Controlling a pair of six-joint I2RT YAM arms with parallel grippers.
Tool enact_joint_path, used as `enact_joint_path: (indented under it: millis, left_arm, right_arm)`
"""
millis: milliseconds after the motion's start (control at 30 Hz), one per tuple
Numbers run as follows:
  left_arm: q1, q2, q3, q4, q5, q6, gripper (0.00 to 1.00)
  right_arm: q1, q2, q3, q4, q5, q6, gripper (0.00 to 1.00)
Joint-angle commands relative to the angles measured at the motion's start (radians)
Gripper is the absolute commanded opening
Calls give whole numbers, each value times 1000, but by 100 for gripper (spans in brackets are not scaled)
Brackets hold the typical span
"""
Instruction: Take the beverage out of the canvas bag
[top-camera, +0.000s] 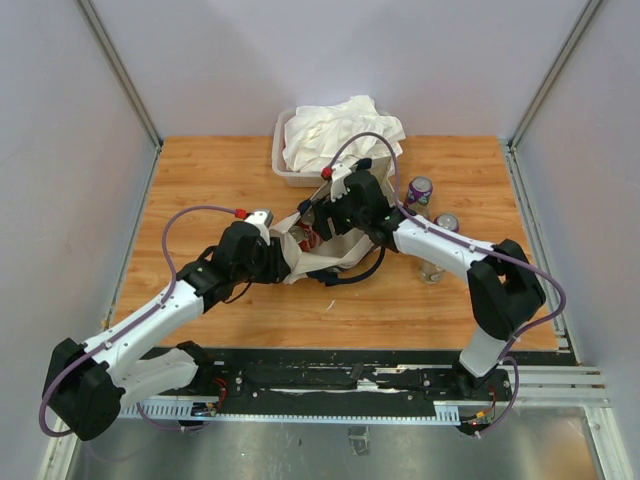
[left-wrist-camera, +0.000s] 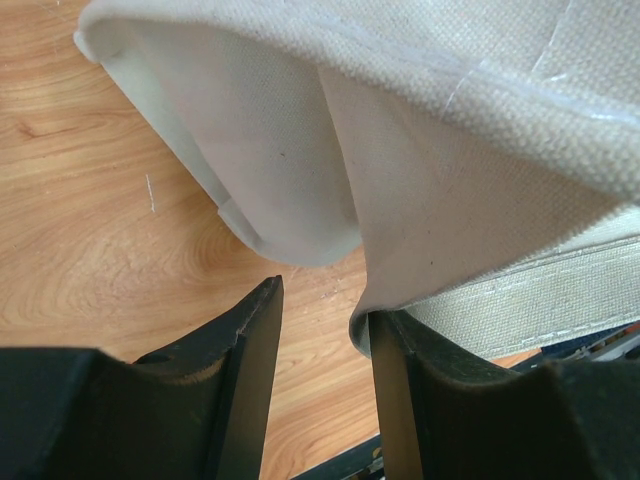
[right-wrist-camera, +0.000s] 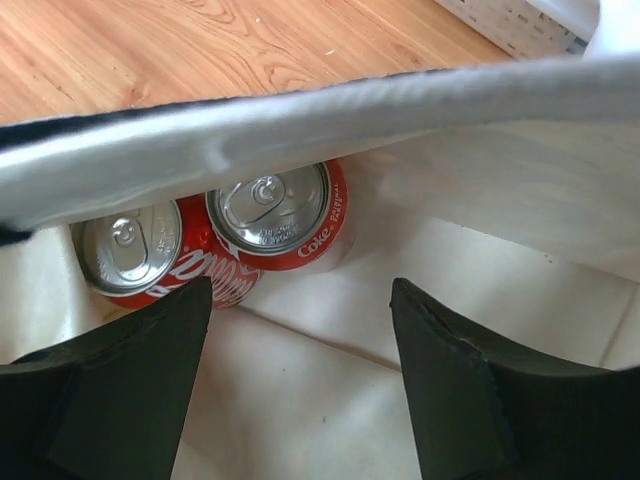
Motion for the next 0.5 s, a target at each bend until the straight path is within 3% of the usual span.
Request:
enact_joint_path:
  millis: [0,467]
  left_arm:
    - [-3,-6,-4,-10,-23,-7,44]
    - [-3,20,-34,16,14,-13,44]
  right_arm:
    - [9,22,21,99,-2,78,75]
    - [35,100,28,208,55,165,84]
